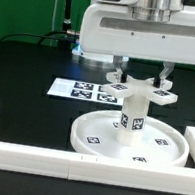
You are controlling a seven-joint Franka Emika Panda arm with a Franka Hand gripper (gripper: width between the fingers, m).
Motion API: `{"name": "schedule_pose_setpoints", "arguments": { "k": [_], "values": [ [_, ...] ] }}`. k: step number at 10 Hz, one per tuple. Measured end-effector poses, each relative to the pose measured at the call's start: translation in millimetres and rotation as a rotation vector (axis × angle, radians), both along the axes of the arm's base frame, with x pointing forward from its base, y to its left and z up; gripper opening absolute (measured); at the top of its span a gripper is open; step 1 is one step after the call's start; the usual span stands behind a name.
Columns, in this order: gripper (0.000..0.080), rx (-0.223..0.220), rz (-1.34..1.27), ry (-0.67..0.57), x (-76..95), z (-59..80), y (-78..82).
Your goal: Assemble round table
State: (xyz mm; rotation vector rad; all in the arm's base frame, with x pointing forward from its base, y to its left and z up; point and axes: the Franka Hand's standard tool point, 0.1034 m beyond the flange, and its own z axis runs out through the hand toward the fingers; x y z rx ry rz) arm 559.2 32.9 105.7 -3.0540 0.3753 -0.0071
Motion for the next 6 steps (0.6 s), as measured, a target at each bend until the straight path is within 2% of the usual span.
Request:
{"name": "schedule_pose_setpoints", "arguments": {
  "k": [2, 6],
  "values": [
    [0.0428, 0.010, -0.189, 0.007, 0.7, 0.1, 5.2],
    [0.0428, 0.029, -0.524, 0.011, 2.5, 0.3, 5.6]
  ]
}}
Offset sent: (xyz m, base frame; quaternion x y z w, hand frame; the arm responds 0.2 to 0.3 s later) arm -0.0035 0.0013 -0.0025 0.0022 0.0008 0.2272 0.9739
